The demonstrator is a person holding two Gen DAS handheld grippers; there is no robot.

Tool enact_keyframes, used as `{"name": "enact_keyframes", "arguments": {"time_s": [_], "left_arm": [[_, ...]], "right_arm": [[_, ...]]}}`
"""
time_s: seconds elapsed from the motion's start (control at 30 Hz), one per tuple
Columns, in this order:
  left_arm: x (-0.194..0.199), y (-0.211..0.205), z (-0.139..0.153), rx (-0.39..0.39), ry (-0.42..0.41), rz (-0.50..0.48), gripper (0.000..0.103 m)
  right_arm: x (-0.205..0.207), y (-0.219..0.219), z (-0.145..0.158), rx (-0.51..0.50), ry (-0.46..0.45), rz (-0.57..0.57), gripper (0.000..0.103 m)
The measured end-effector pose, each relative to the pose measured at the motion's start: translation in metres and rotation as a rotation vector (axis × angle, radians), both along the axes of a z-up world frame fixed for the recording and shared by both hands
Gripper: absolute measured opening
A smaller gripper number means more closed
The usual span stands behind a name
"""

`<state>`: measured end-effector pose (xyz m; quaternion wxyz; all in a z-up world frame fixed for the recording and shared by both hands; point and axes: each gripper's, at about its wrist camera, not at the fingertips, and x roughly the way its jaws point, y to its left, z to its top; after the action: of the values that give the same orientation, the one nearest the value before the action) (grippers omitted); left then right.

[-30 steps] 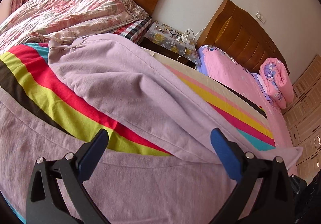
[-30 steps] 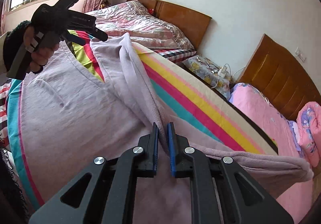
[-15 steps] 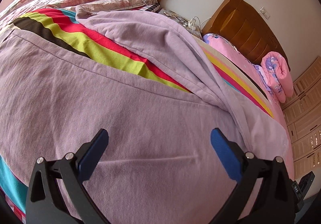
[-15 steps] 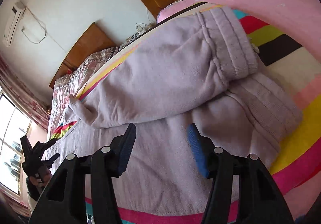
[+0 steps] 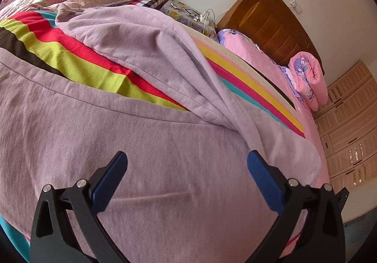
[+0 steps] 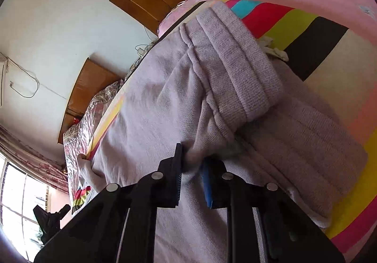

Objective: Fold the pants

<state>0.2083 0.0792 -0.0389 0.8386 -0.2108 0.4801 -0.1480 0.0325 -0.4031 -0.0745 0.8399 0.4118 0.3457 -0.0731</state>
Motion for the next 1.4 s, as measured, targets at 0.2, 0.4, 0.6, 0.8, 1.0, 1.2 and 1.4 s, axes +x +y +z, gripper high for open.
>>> {"name": "enact_keyframes", "arguments": {"time_s": [0.2,0.4,0.6,0.8,1.0,1.2,1.4], "left_arm": [[0.077,-0.029,0.021,-0.048,0.091,0.03,0.1],[0.147,-0.057,0.034,0.012,0.204,-0.007,0.074],[0.186,-0.064,0.025,0.125,0.229,0.011,0.063],[0.2,-0.057,-0.005,0.193,0.266,0.057,0.05],[0.187,-0.045,0.003,0.176,0.153,0.034,0.005],[0.167,0.002,0.083,0.076,0.023,0.011,0.005],[0.035,0.027,0.138,0.102,-0.244,-0.069,0.006]], "right_arm": [[-0.005,-0.005,-0.004,-0.001,-0.017,0.026,0.015],[-0.012,-0.016,-0.013,0.04,-0.036,0.042,0.015],[-0.016,-0.023,-0.02,0.065,-0.052,0.053,0.015],[-0.017,-0.028,-0.021,0.07,-0.057,0.063,0.015],[-0.005,-0.03,0.003,0.038,-0.041,0.101,0.015],[0.061,-0.054,0.11,-0.078,-0.127,0.259,0.013],[0.007,-0.041,0.155,-0.137,-0.262,0.294,0.013]]}}
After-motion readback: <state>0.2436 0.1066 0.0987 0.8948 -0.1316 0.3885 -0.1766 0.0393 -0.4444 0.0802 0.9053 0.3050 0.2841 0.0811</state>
